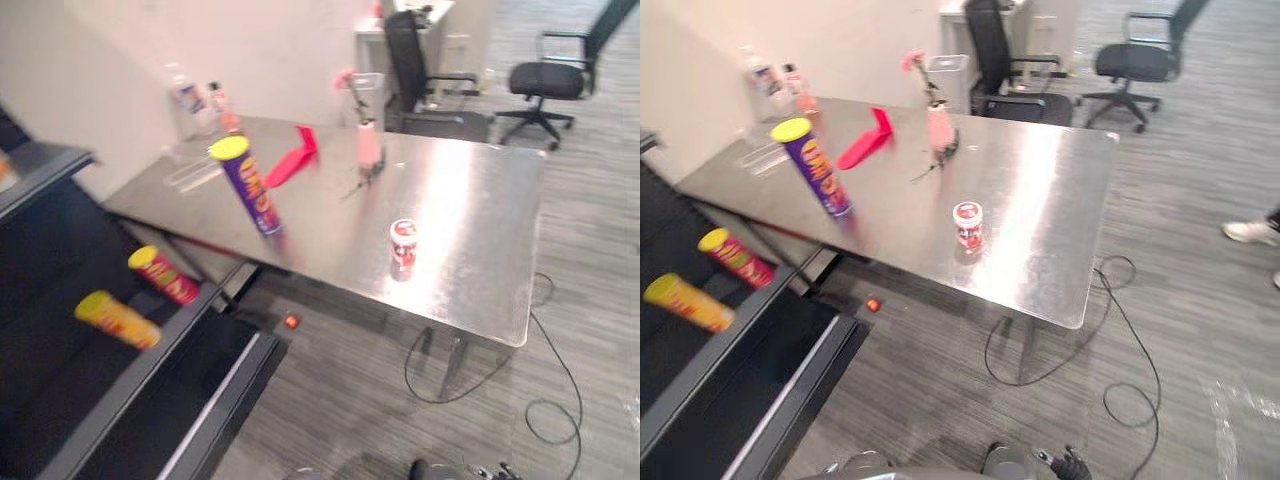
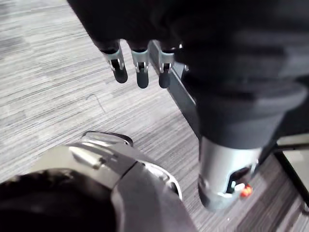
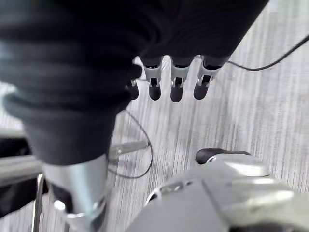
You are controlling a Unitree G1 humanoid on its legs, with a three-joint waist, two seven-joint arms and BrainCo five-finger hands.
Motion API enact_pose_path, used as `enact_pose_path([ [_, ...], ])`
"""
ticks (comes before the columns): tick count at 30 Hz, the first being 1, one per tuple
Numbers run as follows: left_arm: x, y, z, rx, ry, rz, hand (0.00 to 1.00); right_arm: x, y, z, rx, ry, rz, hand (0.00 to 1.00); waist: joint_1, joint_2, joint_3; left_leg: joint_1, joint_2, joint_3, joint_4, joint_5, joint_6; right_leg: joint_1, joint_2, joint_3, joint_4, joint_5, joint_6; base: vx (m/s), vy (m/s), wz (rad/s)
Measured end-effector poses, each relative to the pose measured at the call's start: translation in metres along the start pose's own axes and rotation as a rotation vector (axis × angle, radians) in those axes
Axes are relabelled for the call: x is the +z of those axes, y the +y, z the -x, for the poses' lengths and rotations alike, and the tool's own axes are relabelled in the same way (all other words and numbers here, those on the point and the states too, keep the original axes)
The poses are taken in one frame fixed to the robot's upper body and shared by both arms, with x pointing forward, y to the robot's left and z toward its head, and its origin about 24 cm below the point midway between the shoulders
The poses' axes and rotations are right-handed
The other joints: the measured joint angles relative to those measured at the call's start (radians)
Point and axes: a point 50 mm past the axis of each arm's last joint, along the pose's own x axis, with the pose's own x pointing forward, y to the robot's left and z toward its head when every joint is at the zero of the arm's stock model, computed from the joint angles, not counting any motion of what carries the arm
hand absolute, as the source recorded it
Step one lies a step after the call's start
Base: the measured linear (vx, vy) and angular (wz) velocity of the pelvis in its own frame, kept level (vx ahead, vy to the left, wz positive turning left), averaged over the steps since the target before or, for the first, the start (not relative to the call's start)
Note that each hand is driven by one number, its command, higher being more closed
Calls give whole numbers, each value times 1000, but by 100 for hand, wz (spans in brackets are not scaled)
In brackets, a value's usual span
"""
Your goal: Put the gum and the chips on the shelf.
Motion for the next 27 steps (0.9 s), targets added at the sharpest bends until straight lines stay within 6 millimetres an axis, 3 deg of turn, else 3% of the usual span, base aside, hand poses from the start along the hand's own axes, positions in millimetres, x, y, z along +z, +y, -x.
enact_pose_path([
  [2,0,0,0,-1,4,-7,0,-7,-6,2,-25,18,-2,0,-2,0,-1,4,-45,-78,-89,36,-4,2,-12,58,-21,18,29,260,349,-88],
  [3,-2,-2,0,-8,7,-17,0,-12,-8,4,-32,31,-1,0,-3,11,-5,9,-56,-76,-121,117,1,4,-7,79,-26,28,52,283,437,-68],
  [4,-3,-3,0,-18,13,-37,0,-16,-8,4,-38,45,-5,0,-9,17,-11,27,-55,-59,-126,100,10,20,-5,91,-41,34,77,233,370,-44],
  [5,1,-1,-1,-19,0,-53,0,-19,-2,5,-34,56,-19,0,-20,3,-16,41,-70,-53,-136,96,15,31,-20,88,-49,39,88,187,336,-22],
  [6,10,8,-3,-9,-30,-91,0,-24,12,7,-18,64,-59,0,-24,-38,-17,49,-107,-37,-141,93,19,36,-55,72,-61,50,106,112,219,-14],
  [8,18,14,-5,-1,-51,-123,0,-26,20,8,-9,58,-96,0,-25,-78,-24,66,-145,-7,-142,75,50,37,-92,69,-67,67,133,97,273,-38],
  [9,20,14,-5,-7,-59,-156,0,-26,21,9,-21,46,-134,0,-24,-83,-24,85,-169,22,-143,65,65,36,-116,67,-65,86,153,64,279,-51],
  [15,16,4,-3,-61,-51,-172,0,-22,13,8,-78,17,-181,0,-27,-52,-20,150,-183,128,-168,24,85,5,-137,-20,-59,115,140,-38,95,-61],
  [21,13,6,-3,-78,-38,-166,0,-36,6,13,-191,78,-317,0,-24,-60,-20,205,-174,175,-252,50,58,2,-128,-96,-66,119,124,-42,-5,-30],
  [27,13,8,-4,-74,-30,-143,0,-42,-8,14,-318,131,-468,0,-15,-65,-29,220,-158,185,-252,45,52,55,-96,-103,-156,178,124,49,-17,-6],
])
